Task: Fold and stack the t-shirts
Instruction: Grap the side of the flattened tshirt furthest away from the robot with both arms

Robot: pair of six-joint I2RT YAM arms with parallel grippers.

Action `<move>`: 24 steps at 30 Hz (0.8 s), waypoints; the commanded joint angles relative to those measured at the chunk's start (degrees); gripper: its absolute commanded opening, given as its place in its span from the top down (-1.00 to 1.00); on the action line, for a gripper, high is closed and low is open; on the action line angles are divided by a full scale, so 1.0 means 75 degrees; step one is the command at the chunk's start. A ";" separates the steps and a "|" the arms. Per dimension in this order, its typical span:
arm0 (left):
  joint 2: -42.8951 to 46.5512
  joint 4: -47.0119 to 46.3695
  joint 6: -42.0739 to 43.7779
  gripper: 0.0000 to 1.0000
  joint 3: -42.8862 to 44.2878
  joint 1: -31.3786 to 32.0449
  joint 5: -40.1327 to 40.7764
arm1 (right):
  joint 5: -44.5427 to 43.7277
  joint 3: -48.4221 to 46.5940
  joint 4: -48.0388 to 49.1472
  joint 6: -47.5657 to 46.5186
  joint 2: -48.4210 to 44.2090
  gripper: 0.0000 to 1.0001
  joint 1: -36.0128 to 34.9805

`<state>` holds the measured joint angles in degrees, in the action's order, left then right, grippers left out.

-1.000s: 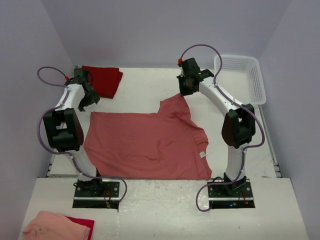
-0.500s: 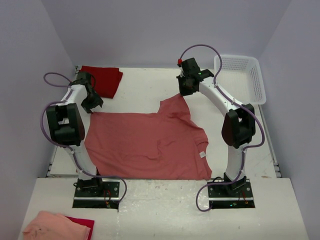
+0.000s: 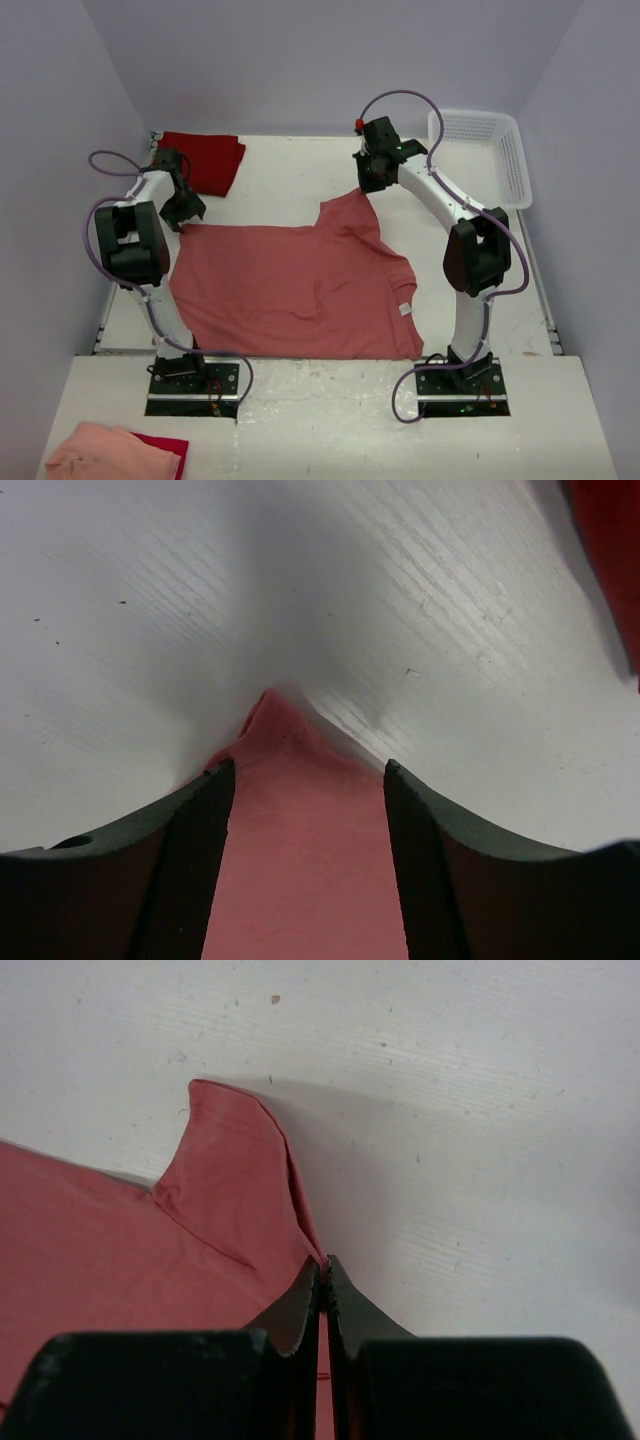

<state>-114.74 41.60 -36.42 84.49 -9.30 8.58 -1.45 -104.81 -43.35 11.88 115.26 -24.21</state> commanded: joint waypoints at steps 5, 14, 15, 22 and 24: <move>-0.0287 -0.0168 -0.0089 -0.27 0.0172 -0.0318 0.0415 | 0.0147 0.0041 -0.0044 -0.0131 -0.0321 1.00 0.0017; -0.0639 -0.0168 -0.0112 -0.17 0.0465 -0.0342 0.0380 | 0.0358 0.0088 0.0003 -0.0119 -0.0368 1.00 0.0028; -0.0651 -0.0192 -0.0112 -0.13 0.0465 -0.0342 0.0356 | 0.0369 0.0089 0.0003 -0.0119 -0.0368 1.00 0.0028; -0.0569 -0.0250 -0.0054 0.07 0.0512 -0.0342 0.0251 | 0.0370 0.0124 0.0026 -0.0107 -0.0310 1.00 0.0028; -0.0534 -0.0157 -0.0042 0.10 0.0582 -0.0342 0.0239 | 0.0381 0.0124 0.0038 -0.0107 -0.0310 1.00 0.0017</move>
<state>-118.63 41.21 -36.42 86.70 -11.57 10.66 0.19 -104.42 -43.31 11.86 115.24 -24.21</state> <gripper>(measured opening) 0.453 0.010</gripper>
